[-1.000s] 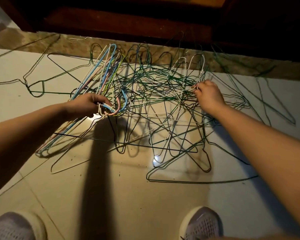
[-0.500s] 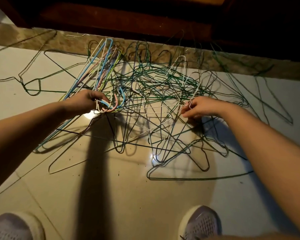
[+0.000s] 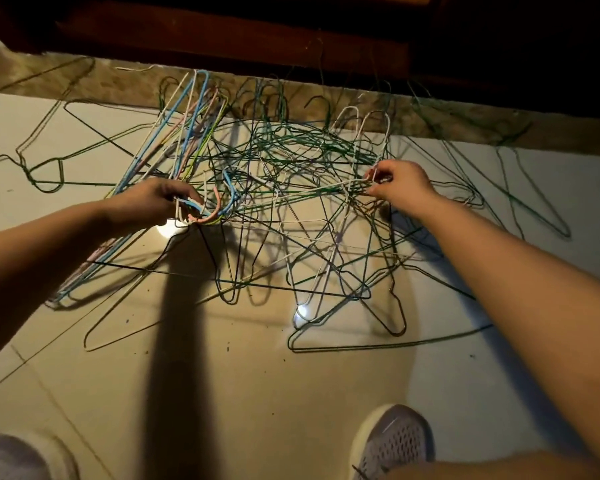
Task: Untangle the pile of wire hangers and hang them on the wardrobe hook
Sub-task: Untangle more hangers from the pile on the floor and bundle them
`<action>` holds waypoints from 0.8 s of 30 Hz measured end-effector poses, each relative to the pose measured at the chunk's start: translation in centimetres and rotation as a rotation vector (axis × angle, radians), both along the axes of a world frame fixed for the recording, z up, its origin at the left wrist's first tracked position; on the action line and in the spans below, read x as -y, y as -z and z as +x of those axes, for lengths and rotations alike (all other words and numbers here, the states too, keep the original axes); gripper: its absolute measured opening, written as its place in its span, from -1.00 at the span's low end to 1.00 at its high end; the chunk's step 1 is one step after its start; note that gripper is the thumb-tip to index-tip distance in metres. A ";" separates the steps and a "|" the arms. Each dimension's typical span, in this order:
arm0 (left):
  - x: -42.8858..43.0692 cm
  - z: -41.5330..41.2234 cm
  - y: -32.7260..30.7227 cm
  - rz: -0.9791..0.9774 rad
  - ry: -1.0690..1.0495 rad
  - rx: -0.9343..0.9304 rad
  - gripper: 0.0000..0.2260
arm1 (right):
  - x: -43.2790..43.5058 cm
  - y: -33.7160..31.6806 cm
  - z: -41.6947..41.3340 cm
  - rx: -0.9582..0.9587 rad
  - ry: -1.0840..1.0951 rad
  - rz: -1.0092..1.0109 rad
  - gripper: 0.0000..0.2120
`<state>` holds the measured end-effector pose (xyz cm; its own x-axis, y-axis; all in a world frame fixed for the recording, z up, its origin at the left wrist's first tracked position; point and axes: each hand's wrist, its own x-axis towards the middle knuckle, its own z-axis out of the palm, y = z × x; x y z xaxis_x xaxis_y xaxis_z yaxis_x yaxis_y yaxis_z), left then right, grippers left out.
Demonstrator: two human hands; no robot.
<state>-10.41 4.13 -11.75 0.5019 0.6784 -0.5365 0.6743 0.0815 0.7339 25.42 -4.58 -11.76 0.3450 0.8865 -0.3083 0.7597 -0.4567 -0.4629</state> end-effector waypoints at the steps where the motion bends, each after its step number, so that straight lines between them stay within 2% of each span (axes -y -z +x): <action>1: 0.0 0.0 0.0 0.004 0.001 0.002 -0.60 | -0.1 0.2 0.0 0.020 0.006 0.003 -0.70; 4: 0.1 0.0 0.0 0.010 0.005 0.003 -0.62 | -0.2 0.4 -0.4 0.071 0.030 0.015 -0.65; 9: 0.4 0.5 0.0 0.015 -0.042 0.023 -0.62 | 0.1 0.4 -0.8 0.047 0.051 0.029 -0.62; 13: 0.6 1.0 -0.5 0.022 -0.086 0.004 -0.62 | 0.3 0.0 -0.8 0.001 0.062 -0.021 -0.81; 15: 0.6 1.0 -0.6 0.027 -0.089 0.003 -0.60 | 0.3 -0.5 -0.9 -0.074 0.035 -0.046 -0.83; 18: 0.5 0.8 -0.5 0.035 -0.097 -0.011 -0.61 | 0.7 -1.2 -0.4 -0.331 0.033 -0.127 -0.84; 20: 0.5 0.7 -0.5 0.040 -0.089 -0.018 -0.62 | 1.2 -1.5 0.1 -0.416 -0.020 -0.210 -0.75; 24: 1.1 1.3 -1.1 0.027 -0.071 0.006 -0.64 | 1.9 -1.5 0.5 -0.398 -0.092 -0.233 -0.56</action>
